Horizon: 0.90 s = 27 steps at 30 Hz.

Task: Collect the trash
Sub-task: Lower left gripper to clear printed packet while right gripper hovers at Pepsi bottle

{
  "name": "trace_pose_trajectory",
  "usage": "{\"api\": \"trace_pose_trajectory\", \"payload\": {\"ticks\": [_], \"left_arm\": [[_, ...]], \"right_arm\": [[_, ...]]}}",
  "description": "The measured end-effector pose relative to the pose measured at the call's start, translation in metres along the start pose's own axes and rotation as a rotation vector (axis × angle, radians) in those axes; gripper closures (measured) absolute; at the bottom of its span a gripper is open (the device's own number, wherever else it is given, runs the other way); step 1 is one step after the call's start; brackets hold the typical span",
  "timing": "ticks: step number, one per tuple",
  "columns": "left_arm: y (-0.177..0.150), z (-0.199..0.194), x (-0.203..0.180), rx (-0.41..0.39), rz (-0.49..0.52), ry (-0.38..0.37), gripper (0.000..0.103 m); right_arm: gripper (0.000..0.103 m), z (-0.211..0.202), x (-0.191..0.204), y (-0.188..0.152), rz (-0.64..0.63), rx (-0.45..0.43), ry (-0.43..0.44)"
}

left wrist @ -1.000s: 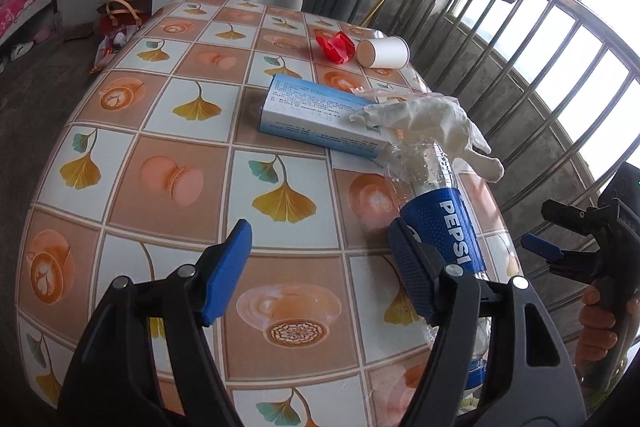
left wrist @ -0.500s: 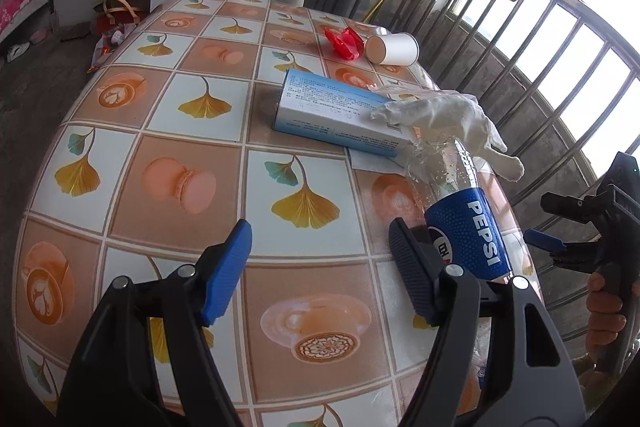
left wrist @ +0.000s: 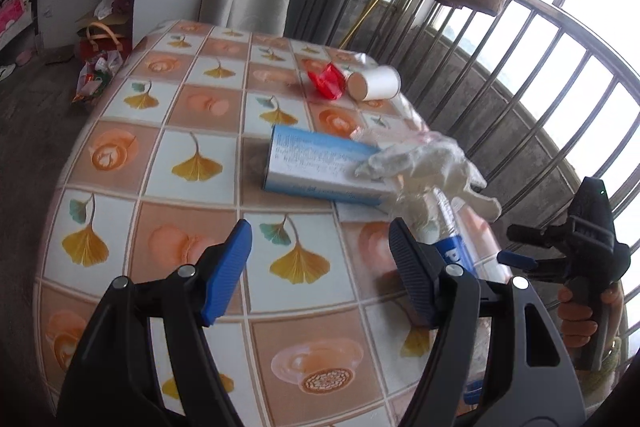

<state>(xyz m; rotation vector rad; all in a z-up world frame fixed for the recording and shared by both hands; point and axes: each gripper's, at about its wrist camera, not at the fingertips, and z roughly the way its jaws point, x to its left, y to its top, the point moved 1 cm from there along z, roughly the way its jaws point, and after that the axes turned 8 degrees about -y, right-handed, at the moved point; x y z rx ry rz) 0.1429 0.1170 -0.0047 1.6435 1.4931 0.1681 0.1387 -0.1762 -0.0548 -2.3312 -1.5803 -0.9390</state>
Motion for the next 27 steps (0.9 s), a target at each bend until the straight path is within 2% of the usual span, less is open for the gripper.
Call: {"api": "trace_pose_trajectory", "payload": {"ticks": [3,7,10,13,16,19,22,27], "left_arm": [[0.023,0.001,-0.016,-0.03,0.053,-0.06,0.036],[0.044,0.02,-0.037,-0.019,0.124,-0.109,0.036],[0.057,0.043,-0.054,0.01,0.187,-0.131,0.038],[0.065,0.071,-0.073,0.056,0.251,-0.144,0.044],[0.071,0.093,-0.086,0.076,0.315,-0.108,0.05],[0.077,0.112,-0.092,0.085,0.375,-0.035,0.057],[0.082,0.13,-0.09,0.133,0.395,-0.022,0.062],[0.077,0.162,-0.086,0.256,0.498,0.04,0.063]], "right_arm": [[0.026,-0.007,-0.001,-0.002,-0.004,-0.028,0.0],[0.026,-0.012,-0.01,0.0,0.02,-0.059,0.016],[0.026,-0.014,-0.018,0.003,0.043,-0.074,0.04],[0.026,-0.013,-0.026,0.009,0.058,-0.081,0.054],[0.026,-0.013,-0.032,0.014,0.068,-0.084,0.068],[0.026,-0.013,-0.039,0.018,0.079,-0.086,0.086],[0.026,-0.011,-0.047,0.021,0.097,-0.088,0.102],[0.026,-0.006,-0.056,0.025,0.119,-0.079,0.119]]}}
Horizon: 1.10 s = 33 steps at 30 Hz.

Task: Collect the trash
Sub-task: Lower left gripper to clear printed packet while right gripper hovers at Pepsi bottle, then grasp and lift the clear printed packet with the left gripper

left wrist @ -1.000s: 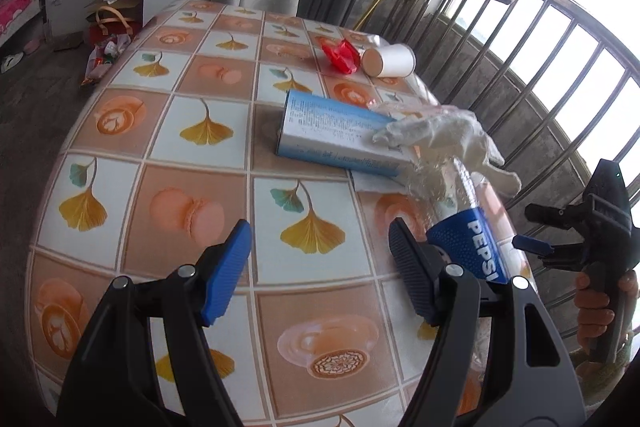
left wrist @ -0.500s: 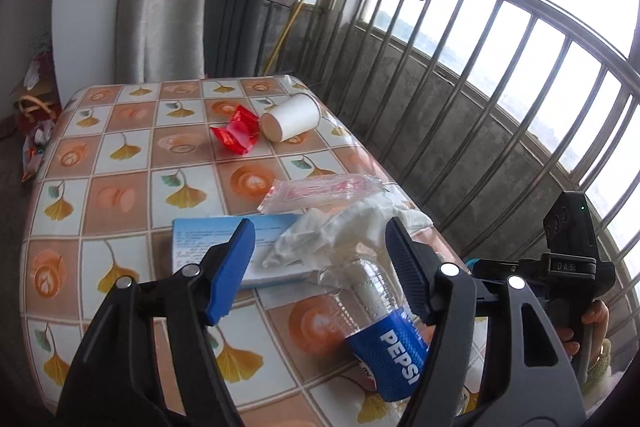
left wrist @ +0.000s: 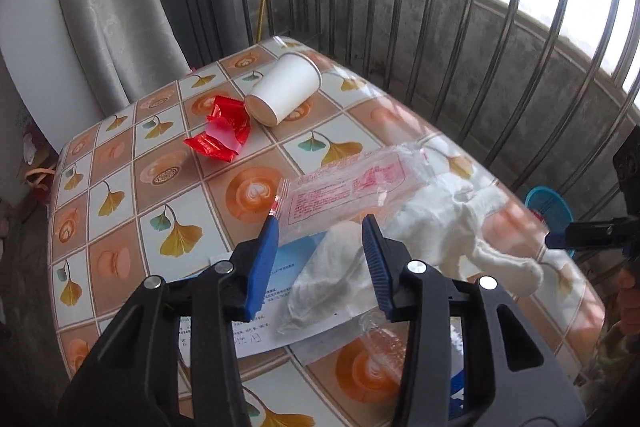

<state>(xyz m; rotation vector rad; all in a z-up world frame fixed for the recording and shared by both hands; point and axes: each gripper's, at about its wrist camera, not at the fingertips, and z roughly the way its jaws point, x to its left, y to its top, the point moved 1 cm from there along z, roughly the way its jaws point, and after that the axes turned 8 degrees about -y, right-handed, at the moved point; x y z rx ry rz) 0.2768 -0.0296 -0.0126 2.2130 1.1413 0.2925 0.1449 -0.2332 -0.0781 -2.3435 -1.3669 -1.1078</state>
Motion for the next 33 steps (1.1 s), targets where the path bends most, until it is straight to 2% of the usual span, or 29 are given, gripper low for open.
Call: {"api": "trace_pose_trajectory", "payload": {"ticks": [6,14,17,20,23,31,32,33], "left_arm": [[0.002,0.021,-0.007,0.074,0.097,-0.025,0.062],[0.013,0.048,0.003,0.11,0.05,-0.07,0.061],[0.014,0.051,0.008,0.109,0.004,-0.094,0.084],[0.016,0.052,0.013,0.092,-0.034,-0.105,0.097],[0.018,0.05,0.017,0.069,-0.064,-0.108,0.103],[0.022,0.035,0.026,0.009,-0.102,-0.103,0.103],[0.023,0.035,0.03,0.013,-0.123,-0.106,0.102],[0.024,0.036,0.036,0.02,-0.159,-0.115,0.097]], "right_arm": [[0.026,0.002,-0.009,0.002,0.019,0.002,0.011],[0.026,0.004,-0.013,0.003,0.032,0.011,0.016],[0.026,0.005,-0.014,0.002,0.033,0.013,0.016],[0.026,0.006,-0.013,0.002,0.032,0.016,0.015],[0.026,0.006,-0.013,0.002,0.031,0.016,0.014],[0.026,0.004,-0.009,0.001,0.024,0.011,0.002],[0.026,0.004,-0.008,0.001,0.022,0.01,0.001],[0.026,0.003,-0.007,0.0,0.022,0.009,0.0]]}}
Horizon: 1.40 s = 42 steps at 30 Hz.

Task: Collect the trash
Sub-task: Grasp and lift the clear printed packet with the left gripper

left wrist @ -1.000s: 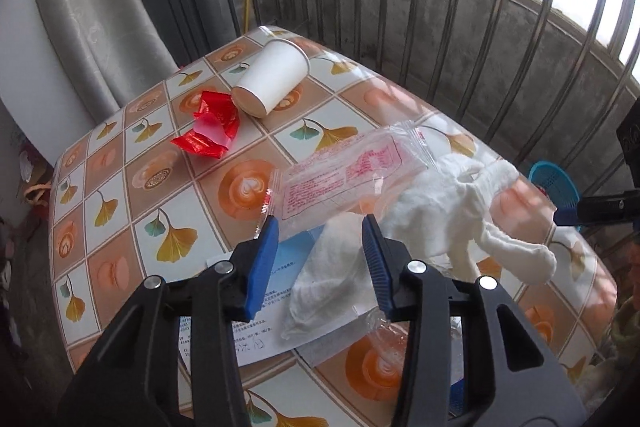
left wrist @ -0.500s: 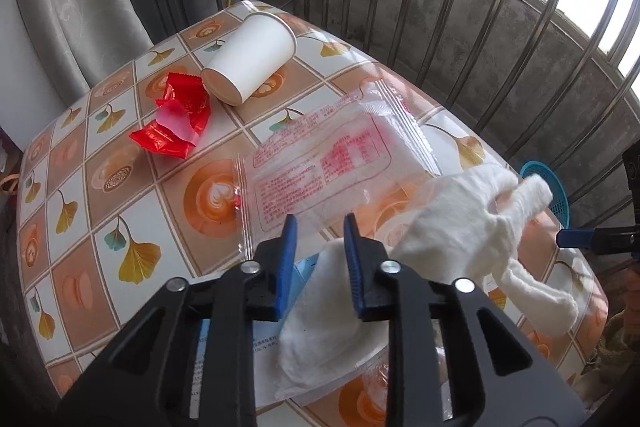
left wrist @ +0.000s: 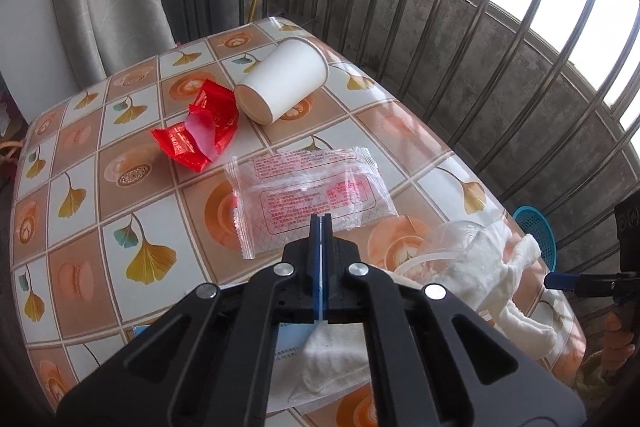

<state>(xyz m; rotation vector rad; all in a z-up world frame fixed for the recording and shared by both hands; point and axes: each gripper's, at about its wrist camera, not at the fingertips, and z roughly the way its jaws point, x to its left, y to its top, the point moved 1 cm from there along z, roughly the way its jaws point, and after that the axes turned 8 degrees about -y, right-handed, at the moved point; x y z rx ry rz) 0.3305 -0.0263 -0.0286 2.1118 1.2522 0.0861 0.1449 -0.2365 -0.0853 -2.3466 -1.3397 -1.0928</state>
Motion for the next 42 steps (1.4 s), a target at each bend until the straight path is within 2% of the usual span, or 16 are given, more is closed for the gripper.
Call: {"api": "trace_pose_trajectory", "payload": {"ticks": [2,3,6,9,12,14,18,20,22,24,25,26,28,32,37,42], "left_arm": [[0.003,0.002,0.015,0.016,-0.091,-0.008,0.054],[0.005,0.005,0.024,0.024,-0.14,-0.003,0.05],[0.012,0.018,0.045,0.057,-0.233,0.012,0.05],[0.019,0.037,0.052,0.111,-0.266,0.042,0.05],[0.02,0.054,0.044,0.186,-0.216,0.098,0.05],[0.017,0.064,0.038,0.23,-0.194,0.102,0.05],[0.016,0.073,0.027,0.238,-0.13,0.16,0.05],[0.016,0.073,0.025,0.227,-0.117,0.191,0.065],[0.016,0.074,0.022,0.218,-0.097,0.218,0.075],[0.017,0.074,0.02,0.214,-0.07,0.232,0.089],[0.016,0.075,0.017,0.216,-0.05,0.237,0.099],[0.015,0.076,0.013,0.214,-0.034,0.237,0.103],[0.014,0.076,0.007,0.203,-0.008,0.243,0.103],[0.014,0.071,0.0,0.153,-0.01,0.205,0.103],[0.017,0.037,-0.008,0.019,-0.025,0.15,0.103],[0.016,-0.014,-0.001,-0.124,-0.066,0.127,0.103]], "right_arm": [[0.026,-0.001,0.001,-0.001,-0.001,-0.003,0.002],[0.026,-0.001,0.002,-0.001,-0.003,-0.004,0.001],[0.026,-0.001,0.002,-0.002,-0.004,-0.004,0.0],[0.026,0.001,-0.001,-0.001,0.003,0.002,-0.007],[0.026,0.004,-0.005,0.002,0.022,0.009,-0.012],[0.026,0.002,-0.004,0.002,0.02,-0.001,-0.007],[0.026,0.003,-0.006,0.001,0.02,0.005,-0.009],[0.026,0.004,-0.007,0.0,0.026,0.013,-0.013],[0.026,0.003,-0.008,0.0,0.025,0.008,-0.015],[0.026,0.0,-0.007,0.001,0.021,-0.001,-0.022],[0.026,-0.002,-0.007,0.001,0.02,-0.004,-0.025],[0.026,-0.003,-0.006,0.0,0.02,-0.006,-0.027],[0.026,-0.005,-0.005,-0.001,0.018,-0.01,-0.03],[0.026,-0.012,-0.002,-0.004,0.012,-0.022,-0.039],[0.026,-0.023,0.001,-0.007,0.007,-0.049,-0.044],[0.026,-0.037,0.003,-0.009,-0.009,-0.085,-0.053]]}}
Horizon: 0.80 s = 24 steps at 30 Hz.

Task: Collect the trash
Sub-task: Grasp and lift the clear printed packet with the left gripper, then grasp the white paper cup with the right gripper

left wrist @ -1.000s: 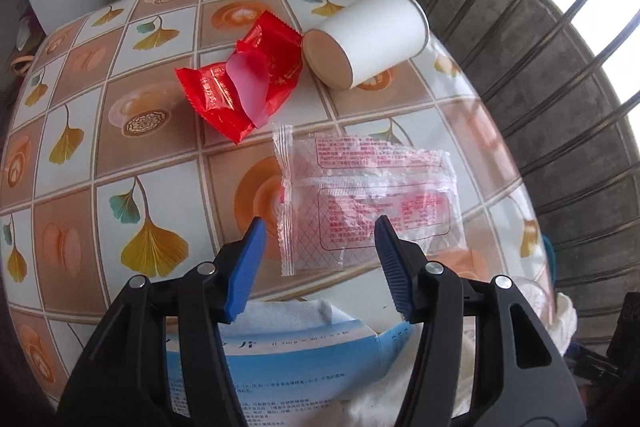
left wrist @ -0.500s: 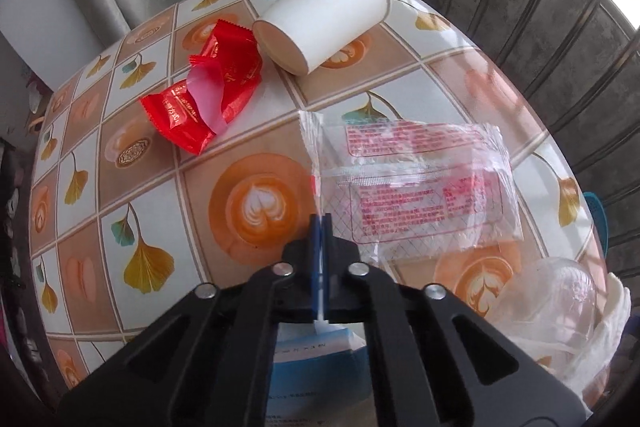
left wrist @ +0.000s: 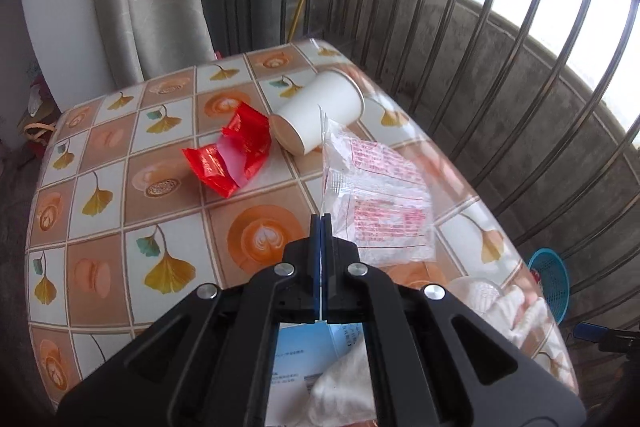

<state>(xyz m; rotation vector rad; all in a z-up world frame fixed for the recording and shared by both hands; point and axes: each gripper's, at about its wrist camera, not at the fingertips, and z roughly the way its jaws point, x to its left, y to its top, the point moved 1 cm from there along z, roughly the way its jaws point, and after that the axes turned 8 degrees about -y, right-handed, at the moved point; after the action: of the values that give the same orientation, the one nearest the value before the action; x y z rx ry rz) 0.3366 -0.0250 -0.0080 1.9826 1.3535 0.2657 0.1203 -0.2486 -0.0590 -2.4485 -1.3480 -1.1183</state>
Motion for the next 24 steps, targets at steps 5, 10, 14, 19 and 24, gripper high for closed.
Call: {"api": "trace_pose_trajectory", "payload": {"ticks": [5,10,14,19,24], "left_arm": [[-0.007,-0.052,0.025,-0.138,-0.087,-0.014,0.103],[-0.024,-0.092,0.057,-0.218,-0.188,-0.033,0.103],[-0.04,-0.11,0.075,-0.251,-0.248,-0.053,0.103],[-0.058,-0.124,0.092,-0.286,-0.281,-0.051,0.103],[-0.072,-0.124,0.107,-0.279,-0.321,-0.06,0.103]], "right_arm": [[0.026,-0.001,0.008,0.016,-0.028,-0.01,-0.037],[0.026,0.007,0.05,0.054,-0.111,-0.042,-0.036],[0.026,0.042,0.101,0.09,-0.175,0.009,-0.045],[0.026,0.107,0.159,0.129,-0.183,0.097,-0.062],[0.026,0.183,0.199,0.16,-0.132,0.167,-0.14]]}}
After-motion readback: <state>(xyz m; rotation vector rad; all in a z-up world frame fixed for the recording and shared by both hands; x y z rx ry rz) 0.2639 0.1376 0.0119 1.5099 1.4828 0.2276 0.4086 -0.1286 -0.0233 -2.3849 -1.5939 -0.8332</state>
